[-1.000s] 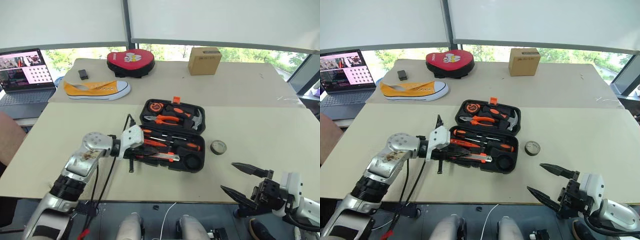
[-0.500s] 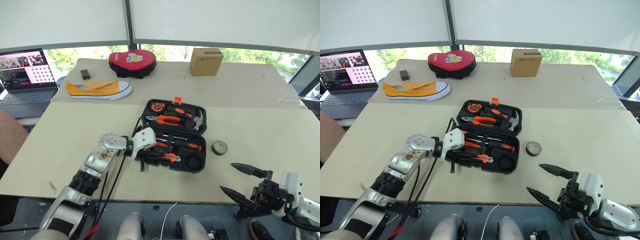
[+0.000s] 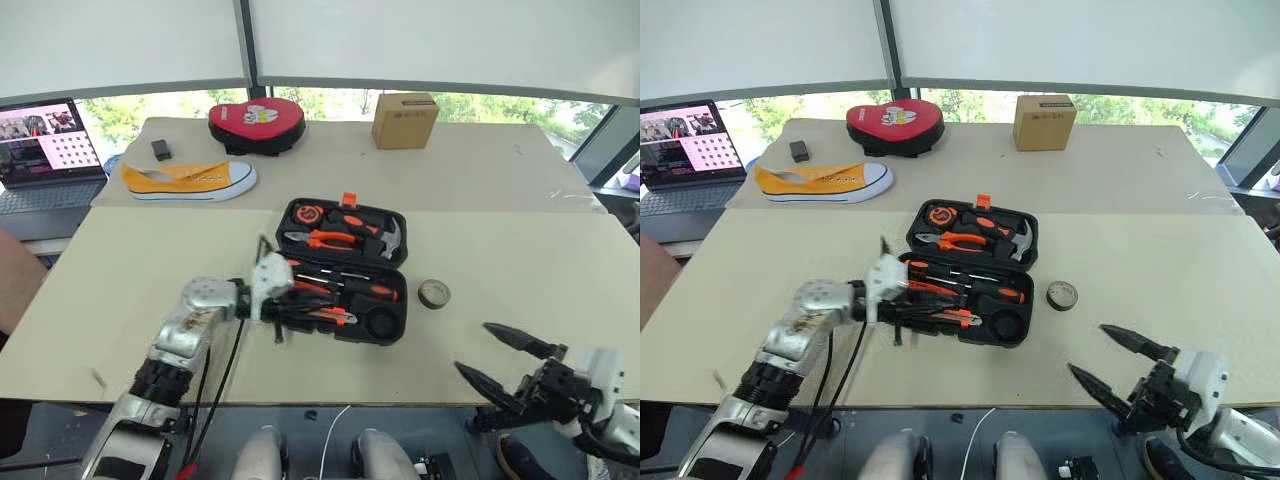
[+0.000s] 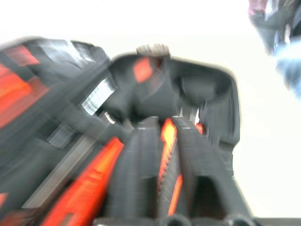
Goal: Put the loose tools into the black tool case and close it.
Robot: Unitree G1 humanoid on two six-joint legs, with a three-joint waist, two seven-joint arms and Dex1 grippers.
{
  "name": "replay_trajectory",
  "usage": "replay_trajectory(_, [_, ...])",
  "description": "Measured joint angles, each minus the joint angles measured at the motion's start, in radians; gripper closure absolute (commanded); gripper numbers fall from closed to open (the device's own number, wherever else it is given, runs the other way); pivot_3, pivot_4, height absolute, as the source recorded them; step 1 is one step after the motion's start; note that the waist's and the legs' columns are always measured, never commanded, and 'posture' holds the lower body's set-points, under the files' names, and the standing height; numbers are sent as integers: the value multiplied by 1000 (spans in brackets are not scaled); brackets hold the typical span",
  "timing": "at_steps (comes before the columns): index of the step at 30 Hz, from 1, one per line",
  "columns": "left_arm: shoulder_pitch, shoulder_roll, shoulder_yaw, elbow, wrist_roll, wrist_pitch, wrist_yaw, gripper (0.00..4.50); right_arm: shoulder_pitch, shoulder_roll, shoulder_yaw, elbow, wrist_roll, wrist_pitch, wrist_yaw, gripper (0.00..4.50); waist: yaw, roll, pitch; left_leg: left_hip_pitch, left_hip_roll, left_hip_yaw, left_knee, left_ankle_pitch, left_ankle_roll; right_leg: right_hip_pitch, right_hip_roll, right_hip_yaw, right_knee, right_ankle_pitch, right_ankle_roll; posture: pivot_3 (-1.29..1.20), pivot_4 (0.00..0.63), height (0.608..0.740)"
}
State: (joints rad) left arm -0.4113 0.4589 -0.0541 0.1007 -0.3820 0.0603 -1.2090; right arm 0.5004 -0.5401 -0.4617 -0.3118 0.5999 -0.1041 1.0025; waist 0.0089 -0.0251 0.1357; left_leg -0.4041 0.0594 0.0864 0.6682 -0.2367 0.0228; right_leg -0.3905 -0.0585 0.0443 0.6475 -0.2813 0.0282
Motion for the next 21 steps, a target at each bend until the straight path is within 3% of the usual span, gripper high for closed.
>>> replay_trajectory(2, [8, 29, 88, -33, -60, -31, -10, 1896, 43, 7, -34, 25, -32, -41, -3, 0, 1, 0, 0, 0, 0, 0, 0, 0, 0, 1, -1, 0, -1, 0, 0, 0, 150, 740])
replay_trajectory(7, [162, 202, 200, -101, -225, 172, -87, 21, 108, 42, -111, 120, -89, -68, -73, 0, -7, 1, 0, 2, 2, 2, -1, -1, 0, 2, -1, 1, -1, -1, 0, 0, 150, 740])
replay_trajectory(13, [211, 313, 287, -43, -286, 254, -161, 21, 38, -12, -96, 118, -95, 16, -116, 0, -15, 2, 1, 5, 4, 3, -1, 0, 0, 2, -2, 1, 0, -1, -2, 0, 150, 740])
replay_trajectory(17, [209, 294, 302, -45, -287, 229, -166, 21, -131, -192, -10, 52, -107, 229, -157, 0, -23, 2, 1, 5, 4, 3, -1, 0, 0, 2, -1, 1, 0, 0, -2, 0, 150, 740])
replay_trajectory(21, [191, 228, 259, -138, -286, 204, -140, 21, -384, -399, 178, 27, -139, 469, -128, 0, -18, 1, 2, 2, 3, 2, -1, 0, 0, 1, 0, 1, 0, 0, -2, 0, 150, 740])
